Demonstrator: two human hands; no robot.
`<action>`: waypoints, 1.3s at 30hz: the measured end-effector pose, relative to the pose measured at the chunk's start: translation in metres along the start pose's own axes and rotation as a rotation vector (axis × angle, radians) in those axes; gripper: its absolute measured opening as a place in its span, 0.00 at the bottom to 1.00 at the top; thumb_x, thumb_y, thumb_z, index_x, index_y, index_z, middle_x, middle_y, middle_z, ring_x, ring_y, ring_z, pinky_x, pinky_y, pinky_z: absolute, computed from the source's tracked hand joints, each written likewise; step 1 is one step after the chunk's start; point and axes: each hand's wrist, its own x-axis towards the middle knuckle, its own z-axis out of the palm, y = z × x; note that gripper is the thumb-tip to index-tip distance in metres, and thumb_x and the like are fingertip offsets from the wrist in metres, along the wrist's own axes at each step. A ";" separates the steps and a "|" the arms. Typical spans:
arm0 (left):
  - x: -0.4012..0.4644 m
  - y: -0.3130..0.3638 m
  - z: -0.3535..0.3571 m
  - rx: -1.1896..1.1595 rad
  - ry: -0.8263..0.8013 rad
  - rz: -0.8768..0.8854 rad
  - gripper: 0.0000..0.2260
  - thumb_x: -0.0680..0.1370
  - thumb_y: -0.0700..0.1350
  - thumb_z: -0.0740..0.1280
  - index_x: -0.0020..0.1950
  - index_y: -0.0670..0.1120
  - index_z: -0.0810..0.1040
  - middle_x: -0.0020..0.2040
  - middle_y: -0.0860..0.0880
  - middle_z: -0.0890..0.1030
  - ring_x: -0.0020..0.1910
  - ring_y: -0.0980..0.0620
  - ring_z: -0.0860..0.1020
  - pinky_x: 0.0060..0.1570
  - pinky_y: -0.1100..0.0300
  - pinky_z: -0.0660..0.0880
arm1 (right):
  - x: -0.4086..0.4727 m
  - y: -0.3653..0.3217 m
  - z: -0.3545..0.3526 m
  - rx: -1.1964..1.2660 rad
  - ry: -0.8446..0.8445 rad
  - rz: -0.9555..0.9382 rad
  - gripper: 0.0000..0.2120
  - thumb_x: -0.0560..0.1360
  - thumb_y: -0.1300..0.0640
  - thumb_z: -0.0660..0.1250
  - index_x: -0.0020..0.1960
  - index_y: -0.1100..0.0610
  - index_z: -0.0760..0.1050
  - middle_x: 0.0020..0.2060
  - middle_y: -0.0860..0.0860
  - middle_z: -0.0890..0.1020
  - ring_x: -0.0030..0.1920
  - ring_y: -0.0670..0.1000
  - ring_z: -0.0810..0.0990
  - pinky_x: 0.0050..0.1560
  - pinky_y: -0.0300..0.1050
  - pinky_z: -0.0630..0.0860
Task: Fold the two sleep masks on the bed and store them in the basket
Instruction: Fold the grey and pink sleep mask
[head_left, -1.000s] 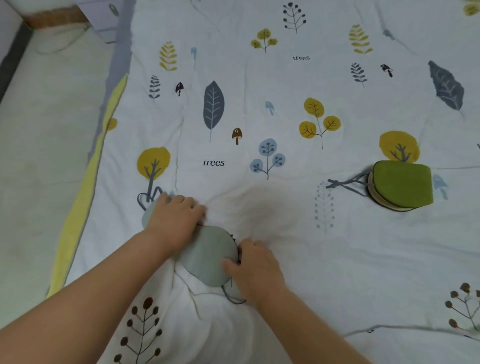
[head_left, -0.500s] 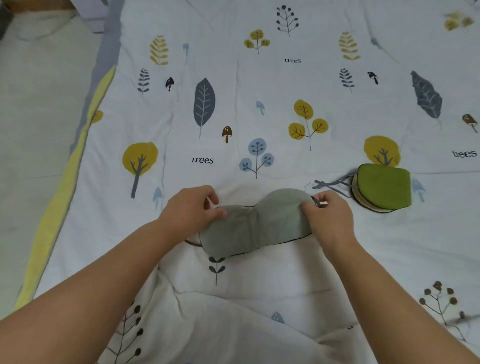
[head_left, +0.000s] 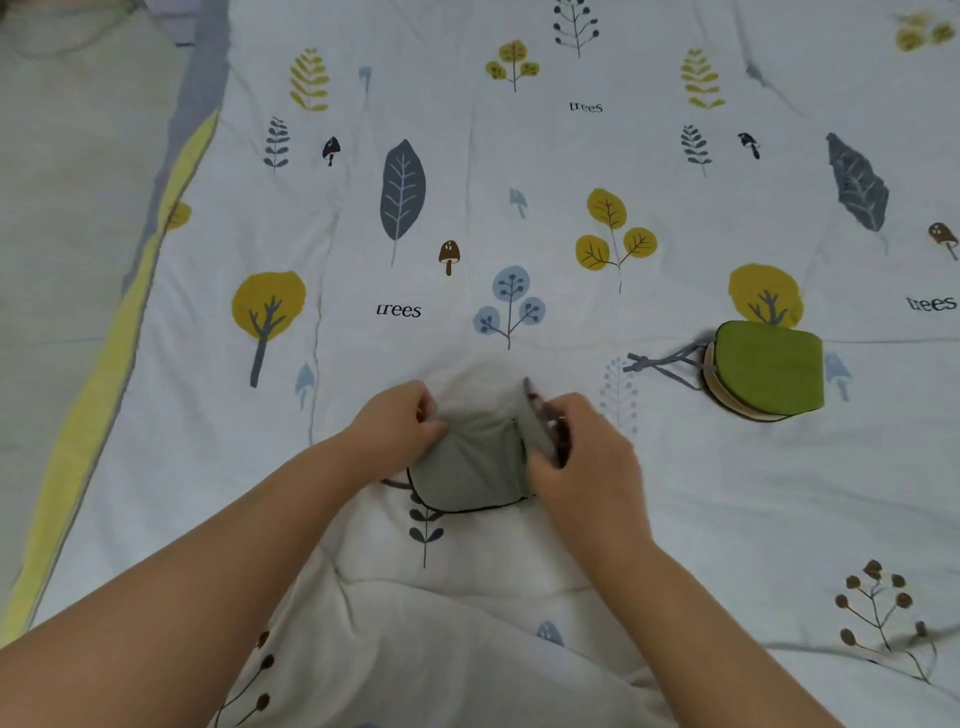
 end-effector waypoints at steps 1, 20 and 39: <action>-0.001 0.002 0.000 -0.099 0.021 -0.020 0.07 0.76 0.43 0.64 0.39 0.46 0.69 0.35 0.51 0.72 0.34 0.54 0.69 0.32 0.63 0.65 | -0.006 -0.007 0.007 -0.028 -0.029 -0.072 0.15 0.68 0.63 0.66 0.53 0.54 0.74 0.41 0.50 0.78 0.42 0.53 0.76 0.40 0.41 0.67; -0.013 0.009 0.010 -0.827 -0.159 -0.095 0.08 0.76 0.37 0.63 0.53 0.45 0.75 0.48 0.41 0.81 0.45 0.47 0.78 0.47 0.55 0.76 | 0.014 0.007 0.031 0.226 -0.121 0.385 0.11 0.78 0.51 0.57 0.42 0.56 0.70 0.36 0.49 0.74 0.42 0.54 0.72 0.40 0.41 0.62; -0.002 -0.014 0.087 0.525 0.139 0.335 0.25 0.79 0.56 0.47 0.75 0.57 0.45 0.78 0.54 0.47 0.77 0.53 0.46 0.74 0.50 0.40 | 0.006 0.060 0.045 -0.578 -0.274 -0.035 0.28 0.80 0.46 0.44 0.75 0.49 0.36 0.75 0.45 0.37 0.76 0.47 0.37 0.74 0.54 0.38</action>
